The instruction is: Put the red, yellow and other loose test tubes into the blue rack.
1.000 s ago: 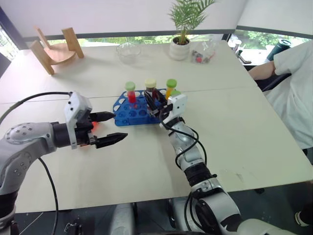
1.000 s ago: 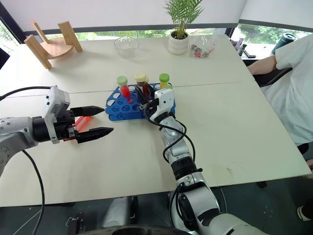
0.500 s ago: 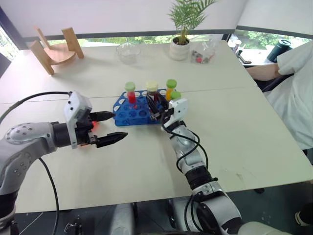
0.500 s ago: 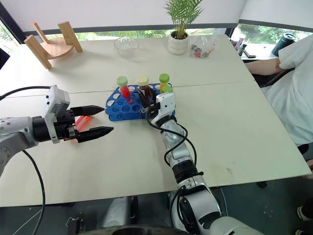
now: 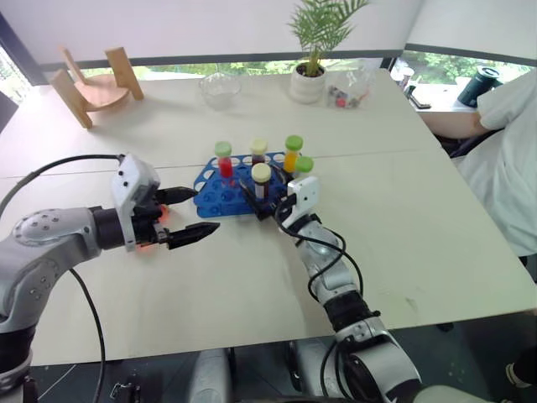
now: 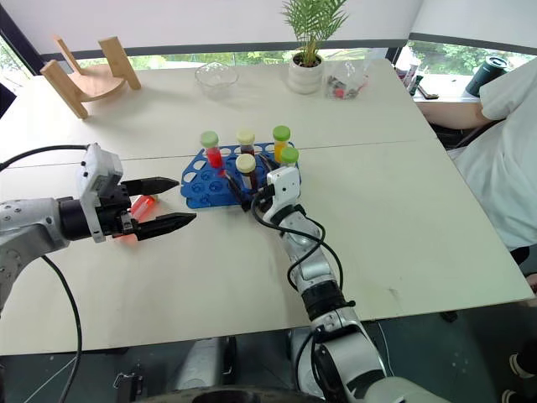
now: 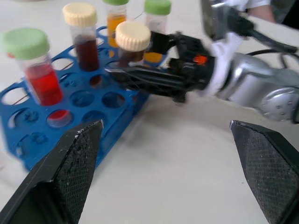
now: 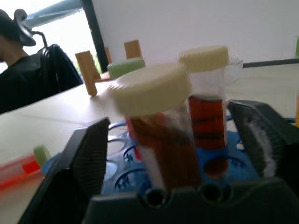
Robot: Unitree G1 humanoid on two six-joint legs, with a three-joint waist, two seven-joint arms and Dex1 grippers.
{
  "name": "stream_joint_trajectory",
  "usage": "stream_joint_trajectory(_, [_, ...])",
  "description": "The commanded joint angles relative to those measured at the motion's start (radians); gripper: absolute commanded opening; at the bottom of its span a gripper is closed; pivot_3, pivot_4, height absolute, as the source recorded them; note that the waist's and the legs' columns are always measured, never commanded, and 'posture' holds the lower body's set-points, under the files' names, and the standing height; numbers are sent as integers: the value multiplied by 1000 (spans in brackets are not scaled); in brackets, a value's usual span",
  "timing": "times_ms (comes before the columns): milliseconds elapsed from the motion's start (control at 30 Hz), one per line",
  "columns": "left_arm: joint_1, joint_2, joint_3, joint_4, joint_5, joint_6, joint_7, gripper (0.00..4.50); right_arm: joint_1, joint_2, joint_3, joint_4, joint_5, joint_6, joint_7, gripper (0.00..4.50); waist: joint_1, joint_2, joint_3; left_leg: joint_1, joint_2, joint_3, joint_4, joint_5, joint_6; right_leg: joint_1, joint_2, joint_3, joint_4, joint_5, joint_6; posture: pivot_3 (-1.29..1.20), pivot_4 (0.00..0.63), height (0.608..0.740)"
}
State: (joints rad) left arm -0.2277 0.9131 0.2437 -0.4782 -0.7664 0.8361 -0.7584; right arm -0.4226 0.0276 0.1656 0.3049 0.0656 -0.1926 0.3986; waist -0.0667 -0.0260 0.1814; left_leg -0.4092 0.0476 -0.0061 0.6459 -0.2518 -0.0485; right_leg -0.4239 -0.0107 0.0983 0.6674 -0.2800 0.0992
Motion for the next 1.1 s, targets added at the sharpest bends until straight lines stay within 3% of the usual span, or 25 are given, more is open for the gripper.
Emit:
stream_joint_trajectory(33, [-26, 53, -4, 41, 98, 3, 53, 4500, 69, -129, 20, -311, 77, 235, 129, 4453, 2, 0, 0, 0, 0, 0, 0, 0, 0, 0, 0, 0, 0, 0, 0, 0, 150, 740])
stream_joint_trajectory(167, [-163, 146, -75, 164, 128, 165, 64, 4500, 102, -404, -2, -632, 280, 543, 364, 4453, 8, 0, 1, 0, -1, 0, 2, 0, 0, 1, 0, 0, 0, 0, 0, 0, 150, 740])
stream_joint_trajectory(233, [-252, 214, -169, 254, 162, 242, 15, 4500, 66, -573, -33, -707, 365, 613, 520, 4453, 6, 0, 1, 1, 0, 0, 2, 0, 0, 2, 1, 0, -1, 0, 0, 0, 150, 740])
stream_joint_trajectory(333, [-366, 244, -301, 384, 220, 297, -42, 4500, -1, -699, -65, -725, 428, 638, 641, 4453, -1, 0, 1, 2, -1, 0, 1, 0, 1, 3, 1, 0, -1, -1, 0, 0, 150, 740])
stream_joint_trajectory(533, [-558, 155, -480, 655, 344, 317, -109, 4500, -94, -774, -90, -727, 481, 658, 738, 4453, 3, 0, 1, 0, 0, -1, 1, 0, 1, 1, 2, 0, -1, -1, 0, 0, 150, 740])
stream_joint_trajectory(800, [-657, 27, -585, 877, 452, 280, -194, 4500, -89, -789, -109, -776, 480, 680, 706, 4453, 23, -1, 1, -2, -1, 0, 2, -1, 2, -1, 1, 0, -1, -1, 1, 0, 150, 740])
stream_joint_trajectory(867, [-656, 11, -602, 906, 475, 266, -217, 3968, -86, -791, -115, -782, 473, 681, 692, 4500, 24, -1, 1, -2, -1, 0, 2, -1, 2, -1, 1, 0, -1, -1, 1, 0, 150, 740])
stream_joint_trajectory(1033, [-654, -10, -598, 944, 526, 220, -248, 1647, -67, -808, -135, -791, 475, 693, 671, 4500, 24, -1, 1, -2, -1, 0, 4, -1, 2, 0, 1, 0, -1, -1, 1, 0, 150, 740])
stream_joint_trajectory(1100, [-666, -21, -531, 942, 499, 198, -263, 800, -51, -817, -144, -797, 472, 694, 664, 4500, 26, -1, 1, -2, -1, 0, 4, -1, 2, 0, 1, 0, -1, -1, 1, 0, 150, 740])
